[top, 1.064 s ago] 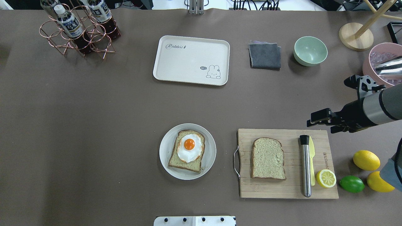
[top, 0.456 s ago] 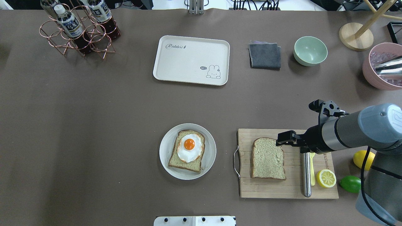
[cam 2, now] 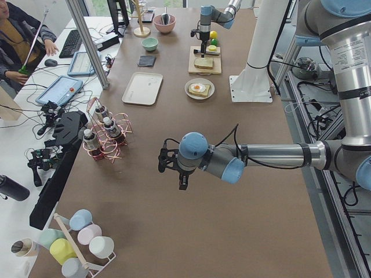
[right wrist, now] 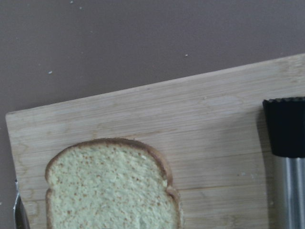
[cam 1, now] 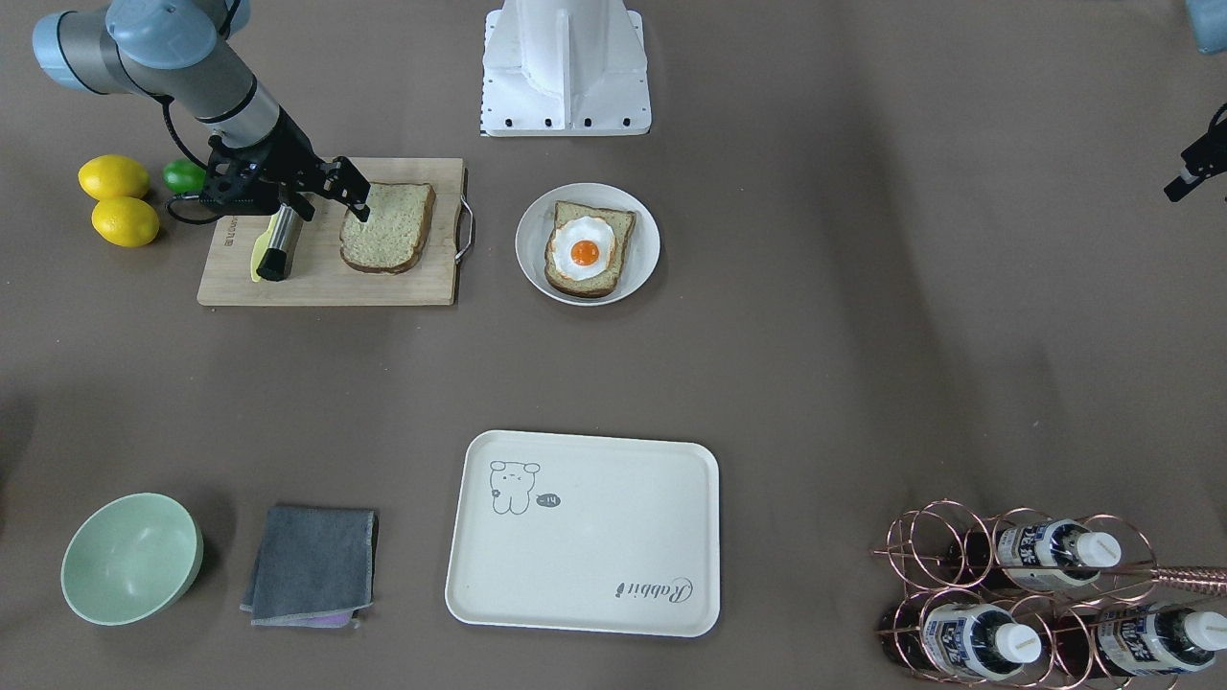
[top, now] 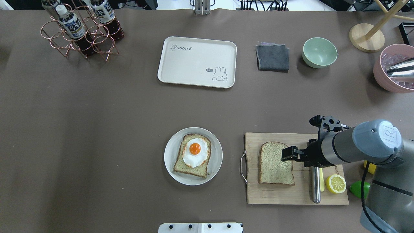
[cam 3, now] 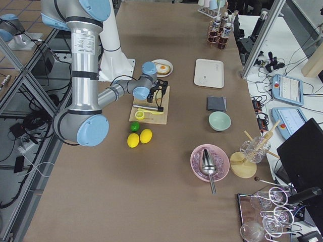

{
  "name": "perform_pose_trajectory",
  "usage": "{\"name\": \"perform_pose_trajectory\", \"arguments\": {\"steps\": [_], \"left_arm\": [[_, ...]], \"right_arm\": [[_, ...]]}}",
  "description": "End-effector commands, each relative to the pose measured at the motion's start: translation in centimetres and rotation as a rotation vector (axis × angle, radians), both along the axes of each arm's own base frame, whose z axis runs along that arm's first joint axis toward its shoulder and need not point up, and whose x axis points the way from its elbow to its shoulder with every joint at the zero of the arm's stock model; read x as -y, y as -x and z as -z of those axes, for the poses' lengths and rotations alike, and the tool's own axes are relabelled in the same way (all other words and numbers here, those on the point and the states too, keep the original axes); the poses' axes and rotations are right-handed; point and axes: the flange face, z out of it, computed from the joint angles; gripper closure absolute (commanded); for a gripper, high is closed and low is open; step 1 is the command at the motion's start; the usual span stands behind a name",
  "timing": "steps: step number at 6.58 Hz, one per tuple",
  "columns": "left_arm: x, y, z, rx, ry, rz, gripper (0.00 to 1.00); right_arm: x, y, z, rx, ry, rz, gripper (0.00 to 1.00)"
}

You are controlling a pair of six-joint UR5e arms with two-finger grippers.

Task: Make sandwich and place on tray
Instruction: 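Lower the right gripper and grasp the edge of the bread slice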

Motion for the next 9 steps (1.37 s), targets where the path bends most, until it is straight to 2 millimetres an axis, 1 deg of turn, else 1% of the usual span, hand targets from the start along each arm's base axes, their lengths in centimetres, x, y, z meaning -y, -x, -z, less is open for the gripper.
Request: {"name": "perform_pose_trajectory", "arguments": {"steps": [1, 2, 3, 4, 5, 6, 7, 9], "left_arm": [[-0.2, 0.1, 0.2, -0.001, -0.002, 0.002, 0.04], [-0.2, 0.1, 0.3, -0.001, -0.006, 0.001, 0.04], [-0.2, 0.1, 0.2, 0.000, -0.003, 0.001, 0.04], [-0.2, 0.1, 0.2, 0.000, -0.003, 0.003, 0.04], [-0.2, 0.1, 0.2, -0.002, 0.000, 0.003, 0.04], [-0.3, 0.1, -0.2, 0.000, 0.007, 0.002, 0.04], [-0.3, 0.1, -0.2, -0.001, 0.008, 0.001, 0.03], [-0.4, 0.1, -0.3, -0.001, 0.009, 0.003, 0.03]], "right_arm": [[-0.3, 1.1, -0.1, -0.001, -0.003, 0.013, 0.17], [0.0, 2.1, 0.1, 0.002, -0.003, 0.017, 0.17], [-0.1, 2.1, 0.0, -0.001, -0.002, 0.019, 0.17], [-0.1, 1.8, -0.4, -0.007, 0.000, 0.016, 0.21], [0.0, 1.9, -0.1, -0.001, -0.003, 0.016, 0.31], [-0.1, 1.8, -0.1, -0.002, -0.005, 0.012, 0.64], [0.1, 1.8, 0.4, 0.006, -0.006, 0.009, 1.00], [0.3, 1.6, 0.8, 0.014, -0.008, 0.005, 1.00]]}}
